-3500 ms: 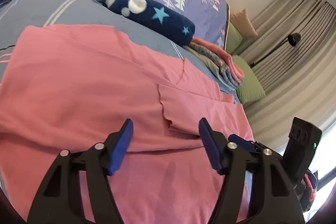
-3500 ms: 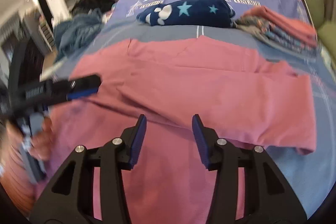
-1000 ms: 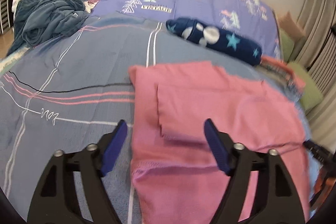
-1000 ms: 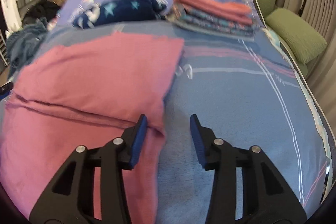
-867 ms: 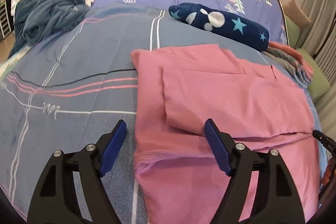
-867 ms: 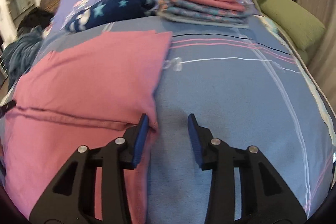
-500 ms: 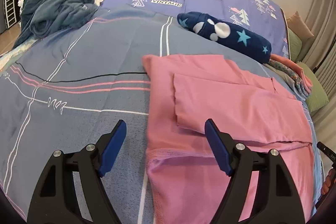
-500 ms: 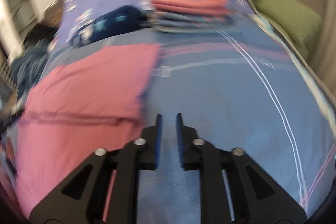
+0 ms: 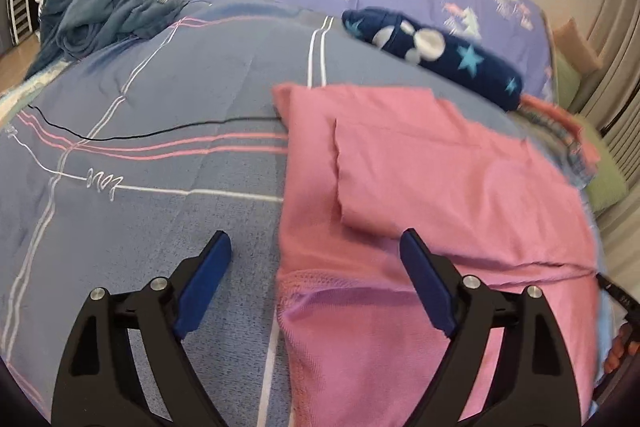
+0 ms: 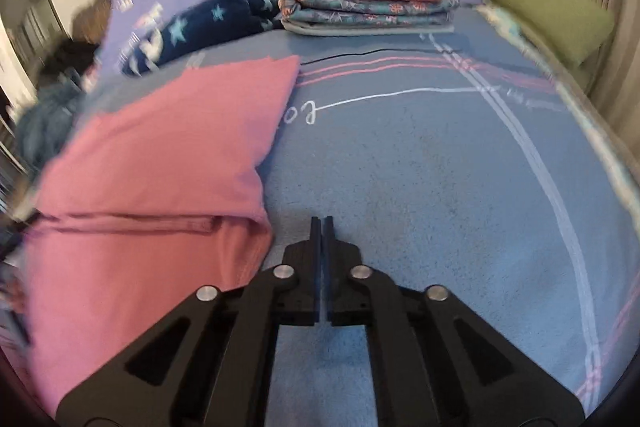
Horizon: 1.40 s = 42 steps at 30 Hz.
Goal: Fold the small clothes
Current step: 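Grasp the pink shirt's hem with the right gripper and lift it toward the collar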
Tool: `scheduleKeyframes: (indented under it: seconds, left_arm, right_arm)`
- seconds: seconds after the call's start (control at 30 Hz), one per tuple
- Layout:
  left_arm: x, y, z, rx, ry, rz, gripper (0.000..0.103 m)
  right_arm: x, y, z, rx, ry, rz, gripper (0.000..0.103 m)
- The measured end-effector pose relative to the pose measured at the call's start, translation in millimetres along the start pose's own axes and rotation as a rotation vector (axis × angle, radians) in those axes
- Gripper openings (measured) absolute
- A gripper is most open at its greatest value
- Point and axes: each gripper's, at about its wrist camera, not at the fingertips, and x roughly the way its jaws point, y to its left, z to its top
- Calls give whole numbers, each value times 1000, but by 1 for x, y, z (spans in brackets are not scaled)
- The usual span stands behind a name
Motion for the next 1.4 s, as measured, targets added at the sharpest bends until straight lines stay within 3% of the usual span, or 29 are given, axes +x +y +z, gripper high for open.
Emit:
scheduleKeyframes:
  seconds: [0.17,0.33,0.43,0.57,0.6,0.67,0.7,0.83,0.93,1.0,1.03,1.07,1.1,1.17,1.2,1.23,1.27,1.33,1.4]
  left_arm:
    - [-1,4,21,-21,-26,-21,87]
    - [34,11,48,-62,63,-76,87]
    - [50,18,58,-112,72,-103,87]
    - [67,26,68,-202,53,-148,85]
    - [69,27,70,-217,44,-155,75]
    - [74,26,76,-220,35,-166,13]
    - [79,27,78,-228,59,-178,7]
    - [78,24,79,-162,19,-177,6]
    - [74,25,80,-157,2,-201,8]
    - [71,26,81,-149,7,-213,27]
    - [72,27,82,-162,27,-218,60]
    - [72,29,82,-177,34,-220,72]
    - [74,30,83,-187,43,-222,72]
    - [81,26,85,-178,61,-219,70]
    - [85,23,84,-163,62,-198,64]
    - [87,16,84,-130,50,-151,37]
    - [89,13,85,-114,48,-133,6]
    - [87,10,89,-141,46,-181,6]
    - [74,1,95,-100,-6,-154,6]
  right_arm:
    - [4,-8,28,53,-3,126,30]
    - [35,7,67,72,24,213,44]
    - [60,9,87,106,67,272,60]
    - [89,10,105,130,63,266,65]
    - [92,13,107,124,48,264,47]
    - [99,21,109,90,40,267,9]
    - [101,20,108,102,30,262,8]
    - [106,17,107,92,17,263,8]
    - [104,15,109,93,36,300,17]
    - [103,8,114,124,65,370,46]
    - [103,7,117,133,77,400,53]
    - [106,6,121,134,99,432,61]
    - [108,7,124,130,116,448,64]
    - [115,15,128,94,143,458,64]
    - [117,21,128,65,146,445,57]
    - [119,30,127,17,139,408,47]
    - [120,37,127,-18,134,360,14]
    - [117,42,129,1,125,317,10]
    - [102,41,134,18,69,311,9]
